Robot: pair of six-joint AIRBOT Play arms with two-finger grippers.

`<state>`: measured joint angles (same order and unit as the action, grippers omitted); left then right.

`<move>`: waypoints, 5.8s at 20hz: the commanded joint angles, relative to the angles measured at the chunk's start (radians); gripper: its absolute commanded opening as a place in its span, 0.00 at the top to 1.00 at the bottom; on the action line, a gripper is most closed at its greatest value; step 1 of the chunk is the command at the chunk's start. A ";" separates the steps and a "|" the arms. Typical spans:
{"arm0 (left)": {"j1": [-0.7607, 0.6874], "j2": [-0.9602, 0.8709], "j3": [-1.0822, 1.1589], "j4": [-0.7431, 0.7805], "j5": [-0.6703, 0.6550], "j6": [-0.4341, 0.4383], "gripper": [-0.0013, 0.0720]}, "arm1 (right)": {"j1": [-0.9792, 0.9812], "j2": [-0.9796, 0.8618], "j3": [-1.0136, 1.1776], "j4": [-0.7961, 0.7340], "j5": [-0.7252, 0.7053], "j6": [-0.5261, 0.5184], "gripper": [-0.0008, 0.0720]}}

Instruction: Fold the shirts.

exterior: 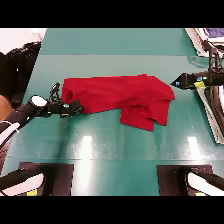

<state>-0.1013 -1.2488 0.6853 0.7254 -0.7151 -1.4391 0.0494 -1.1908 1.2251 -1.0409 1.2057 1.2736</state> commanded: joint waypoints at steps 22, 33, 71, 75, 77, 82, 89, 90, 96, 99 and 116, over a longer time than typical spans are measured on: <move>0.094 0.354 0.303 0.271 -0.221 -0.002 0.95 | -0.262 -0.311 -0.193 0.254 -0.052 -0.081 0.32; 0.094 0.354 0.304 0.272 -0.268 0.000 0.95 | -0.056 -0.545 0.052 0.203 0.069 -0.067 0.39; 0.094 0.359 0.949 0.270 -0.472 -0.027 0.95 | -0.446 0.113 0.798 0.196 0.361 0.088 0.97; 0.094 0.185 0.694 0.271 -0.446 -0.018 0.95 | -0.228 -0.169 0.798 -0.050 0.504 0.172 0.97; 0.094 0.041 0.669 0.269 -0.391 -0.006 0.95 | -0.138 -0.313 0.798 -0.174 0.512 0.180 0.97; 0.094 -0.264 0.705 0.242 -0.053 0.011 0.95 | -0.055 -0.604 0.798 -0.216 0.288 0.176 0.97; 0.094 -0.405 0.897 0.234 -0.023 0.116 0.95 | -0.061 -0.679 0.799 -0.217 -0.019 0.168 0.97; 0.094 -0.405 0.901 0.234 -0.055 0.128 0.95 | -0.066 -0.679 0.799 -0.216 -0.009 0.150 0.97; 0.078 -0.404 0.842 0.318 -0.354 0.127 0.95 | -0.064 -0.620 0.659 -0.222 0.122 0.108 0.97; 0.061 -0.405 0.755 0.326 -0.330 0.129 0.95 | -0.063 -0.549 0.471 -0.229 0.077 0.109 0.97; 0.129 -0.174 0.558 0.491 -0.533 0.020 0.25 | -0.146 -0.219 0.099 -0.233 0.146 0.077 0.49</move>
<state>-0.0017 -1.5345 1.3277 1.1339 -1.1934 -1.4052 -0.0589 -1.5238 1.3994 -1.2755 1.3014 1.3766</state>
